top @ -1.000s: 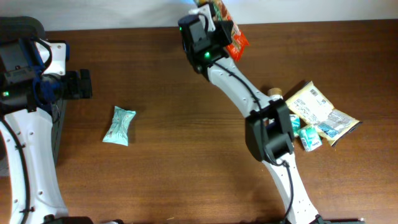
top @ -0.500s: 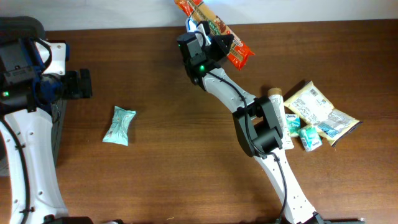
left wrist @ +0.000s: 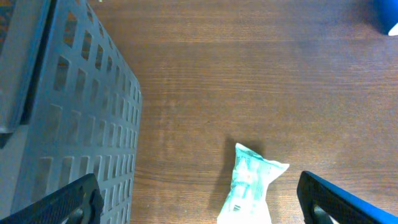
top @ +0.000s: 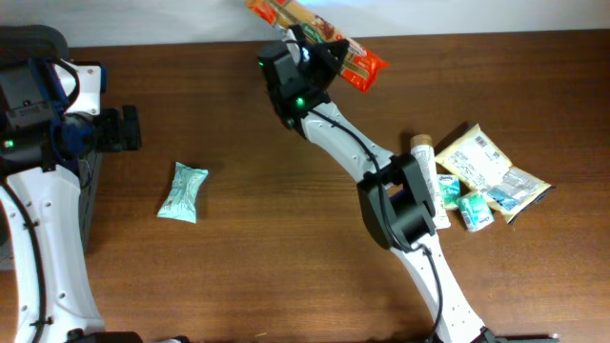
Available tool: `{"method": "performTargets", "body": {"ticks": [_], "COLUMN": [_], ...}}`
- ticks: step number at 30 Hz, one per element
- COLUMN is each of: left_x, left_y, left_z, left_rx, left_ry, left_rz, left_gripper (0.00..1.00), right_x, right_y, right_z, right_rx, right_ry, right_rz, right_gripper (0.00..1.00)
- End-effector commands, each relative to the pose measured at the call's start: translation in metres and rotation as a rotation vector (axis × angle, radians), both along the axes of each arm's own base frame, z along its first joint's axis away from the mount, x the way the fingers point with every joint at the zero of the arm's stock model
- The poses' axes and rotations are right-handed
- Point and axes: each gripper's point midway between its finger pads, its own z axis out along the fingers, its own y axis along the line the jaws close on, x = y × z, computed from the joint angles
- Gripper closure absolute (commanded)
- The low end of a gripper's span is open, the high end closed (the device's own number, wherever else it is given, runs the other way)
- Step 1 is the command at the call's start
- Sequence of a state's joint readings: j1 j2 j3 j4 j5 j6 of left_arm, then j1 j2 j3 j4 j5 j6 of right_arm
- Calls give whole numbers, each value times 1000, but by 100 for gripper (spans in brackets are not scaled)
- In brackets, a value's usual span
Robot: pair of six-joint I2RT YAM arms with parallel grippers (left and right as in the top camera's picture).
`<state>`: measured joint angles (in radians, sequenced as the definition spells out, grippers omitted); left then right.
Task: Scan the item barcode
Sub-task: 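Move spaghetti pack right and lower it beside scanned items, then reach right gripper to light-green tissue pack and grasp it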
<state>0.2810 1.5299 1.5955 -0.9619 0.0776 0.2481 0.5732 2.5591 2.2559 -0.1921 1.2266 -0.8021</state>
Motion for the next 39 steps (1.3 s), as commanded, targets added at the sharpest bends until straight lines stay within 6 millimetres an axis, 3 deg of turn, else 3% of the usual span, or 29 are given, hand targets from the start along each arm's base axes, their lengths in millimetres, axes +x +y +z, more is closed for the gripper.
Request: {"method": "performTargets", "body": {"ticks": [1, 2, 3, 4, 6, 8, 10, 12, 15, 17, 18, 19, 22, 24, 25, 26, 27, 29, 30, 32, 33, 35, 37, 39], "left_x": [-1, -1, -1, -1, -1, -1, -1, -1, -1, -1, -1, -1, -1, -1, -1, -1, -1, -1, -1, -1, -1, -1, -1, -1], "left_y": [1, 1, 1, 1, 1, 1, 1, 1, 1, 1, 1, 1, 1, 1, 1, 1, 1, 1, 1, 1, 1, 1, 1, 1], "left_z": [4, 4, 4, 4, 4, 4, 4, 4, 4, 4, 4, 4, 4, 4, 4, 4, 4, 4, 4, 4, 4, 4, 4, 4], "left_rx": [12, 12, 12, 12, 12, 12, 12, 12, 12, 12, 12, 12, 12, 12, 12, 12, 12, 12, 12, 12, 12, 12, 12, 12], "left_ry": [-9, -9, -9, -9, -9, -9, -9, -9, -9, -9, -9, -9, -9, -9, -9, -9, -9, -9, -9, -9, -9, -9, -9, -9], "left_rz": [-13, -13, -13, -13, -13, -13, -13, -13, -13, -13, -14, -13, -13, -13, -13, -13, -13, -13, -13, -13, -13, -13, -13, -13], "left_gripper": [1, 1, 1, 1, 1, 1, 1, 1, 1, 1, 1, 1, 1, 1, 1, 1, 1, 1, 1, 1, 1, 1, 1, 1], "right_x": [-59, -80, -114, -140, -186, -216, -230, -235, -250, -259, -264, -265, -254, -239, -232, -218, -204, -179, -169, -152, -150, -160, -172, -188], "right_y": [15, 31, 41, 36, 16, -19, -66, -99, -110, -113, -116, -126, -167, -180, -180, -177, -162, -91, -52, 20, 67, 137, 187, 246], "right_z": [153, 140, 127, 119, 104, 84, 59, 28, -50, -85, -102, -112, -107, -77, -62, -33, -13, 10, 19, 29, 25, 6, -17, -61], "right_rx": [335, 518, 698, 822, 1020, 1178, 1213, 1218, 1195, 1184, 1181, 1170, 1179, 1210, 1212, 1232, 1292, 1548, 1644, 1749, 1753, 1712, 1687, 1672], "right_ry": [-136, 16, 202, 315, 509, 673, 772, 821, 925, 955, 962, 948, 838, 778, 764, 711, 682, 724, 756, 749, 765, 833, 887, 947], "right_rz": [156, 272, 346, 327, 212, 10, -197, -344, -466, -498, -512, -535, -643, -639, -608, -556, -480, -221, -66, 82, 177, 324, 419, 500], "right_gripper": [96, 96, 96, 96, 96, 96, 96, 96, 96, 96, 92, 80, 50, 32, 29, 28, 25, 22, 4, 1, 1, 3, 13, 18]}}
